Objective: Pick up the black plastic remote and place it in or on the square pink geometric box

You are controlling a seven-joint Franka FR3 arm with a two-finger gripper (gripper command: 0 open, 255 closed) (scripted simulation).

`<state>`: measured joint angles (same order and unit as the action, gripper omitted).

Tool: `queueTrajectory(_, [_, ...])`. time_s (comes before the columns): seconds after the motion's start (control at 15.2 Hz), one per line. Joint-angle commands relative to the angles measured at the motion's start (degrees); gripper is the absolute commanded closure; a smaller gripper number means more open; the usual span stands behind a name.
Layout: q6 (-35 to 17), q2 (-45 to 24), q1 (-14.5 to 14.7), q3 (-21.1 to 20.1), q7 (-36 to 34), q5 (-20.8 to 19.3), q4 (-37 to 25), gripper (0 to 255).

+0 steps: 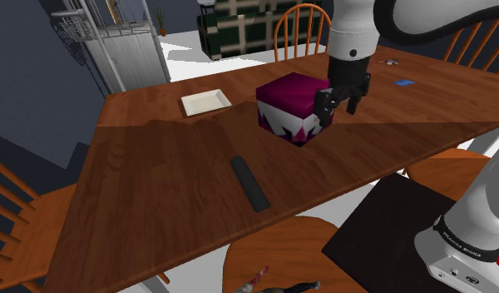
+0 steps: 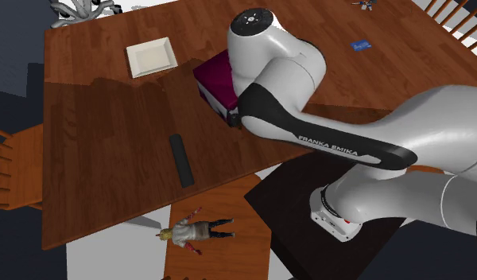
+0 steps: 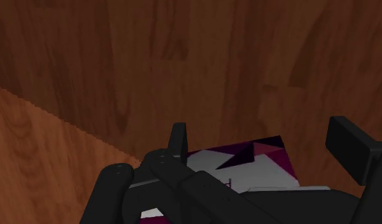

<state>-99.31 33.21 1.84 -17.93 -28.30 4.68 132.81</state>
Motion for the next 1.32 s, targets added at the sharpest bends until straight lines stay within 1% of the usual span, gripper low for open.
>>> queueTrajectory(0.0, [-1.15, -2.94, 0.02, -2.39, -3.52, 0.63, -1.74, 0])
queueTrajectory(0.33, [-4.27, -11.88, -0.29, -8.55, -12.66, 0.5, -7.25, 0])
queueTrajectory(0.59, [-6.15, -20.3, -0.6, -13.23, -20.57, -1.71, -13.05, 0])
queueTrajectory(0.79, [-6.96, -27.44, -0.42, -16.32, -26.92, -4.79, -18.26, 0])
queueTrajectory(0.92, [-7.08, -32.59, 0.21, -17.92, -31.28, -7.48, -22.19, 0])
queueTrajectory(1.06, [-6.81, -37.95, 1.42, -19.01, -35.58, -10.51, -26.53, 0])
queueTrajectory(1.19, [-6.12, -43.43, 3.28, -19.48, -39.63, -13.66, -31.32, 0])
queueTrajectory(1.25, [-5.97, -44.33, 3.76, -19.38, -40.25, -14.15, -32.16, 0])
